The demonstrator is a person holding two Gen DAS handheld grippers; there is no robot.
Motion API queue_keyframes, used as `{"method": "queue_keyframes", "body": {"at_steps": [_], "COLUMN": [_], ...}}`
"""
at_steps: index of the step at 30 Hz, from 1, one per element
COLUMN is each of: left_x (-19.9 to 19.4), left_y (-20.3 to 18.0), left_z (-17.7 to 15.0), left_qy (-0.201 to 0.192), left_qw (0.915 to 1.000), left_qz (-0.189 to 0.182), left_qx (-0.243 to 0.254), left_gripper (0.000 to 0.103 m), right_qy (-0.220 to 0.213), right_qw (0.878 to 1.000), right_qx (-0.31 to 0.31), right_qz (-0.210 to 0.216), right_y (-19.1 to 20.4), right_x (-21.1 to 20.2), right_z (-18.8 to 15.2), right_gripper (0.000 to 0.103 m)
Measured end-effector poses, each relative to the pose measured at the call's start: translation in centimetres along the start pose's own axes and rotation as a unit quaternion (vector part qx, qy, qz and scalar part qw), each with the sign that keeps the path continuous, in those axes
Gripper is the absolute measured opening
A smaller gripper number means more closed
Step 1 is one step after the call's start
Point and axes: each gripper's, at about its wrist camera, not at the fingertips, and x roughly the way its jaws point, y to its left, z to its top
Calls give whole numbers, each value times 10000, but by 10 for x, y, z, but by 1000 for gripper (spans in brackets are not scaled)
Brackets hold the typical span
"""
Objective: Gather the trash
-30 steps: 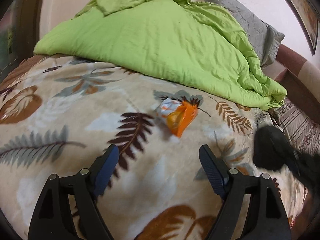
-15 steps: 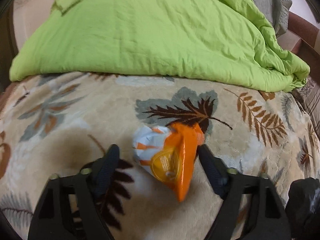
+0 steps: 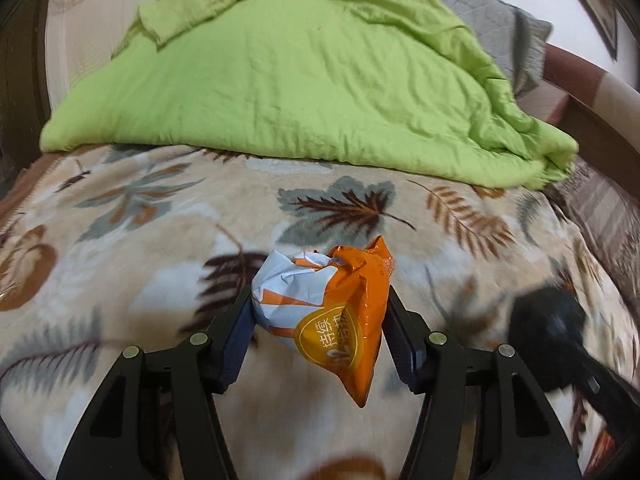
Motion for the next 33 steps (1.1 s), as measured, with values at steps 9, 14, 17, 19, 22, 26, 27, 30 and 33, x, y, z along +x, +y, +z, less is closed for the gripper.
{"method": "queue_keyframes", "body": {"at_steps": [9,14,17,19,22,26,27,30,33], "left_x": [-107,-138,-140,-140,-140,-140,-140,-138,-138], "left_y": [-16,-24,-27,-28,-28,-30,-31,-31,-32], "left_z": [-73,-115,-131,-140,-146,-148,-149,-150,-151], "left_qy": [-297,-408,-384,-365,-386,-459,-468,-467,-484], "left_qw": [9991,9978,9968,9962,9955,9941,9939,9938,9937], "left_qz": [106,408,569,651,715,763,769,758,770], "left_qx": [268,314,405,449,494,614,643,672,655], "left_gripper": [60,60,60,60,60,60,60,60,60], "right_qy": [-24,25,51,67,62,77,78,69,77], "right_qw": [9973,9950,9941,9937,9932,9938,9939,9932,9932], "right_qx": [-731,-995,-1073,-1113,-1156,-1101,-1101,-1161,-1161], "right_qz": [41,104,124,120,109,97,88,68,39], "right_y": [30,36,37,38,38,38,38,40,40], "right_x": [-41,-71,-83,-89,-94,-98,-98,-100,-100], "right_z": [-40,-73,-87,-93,-98,-102,-102,-105,-106], "right_gripper": [27,27,27,27,27,27,27,27,27]}}
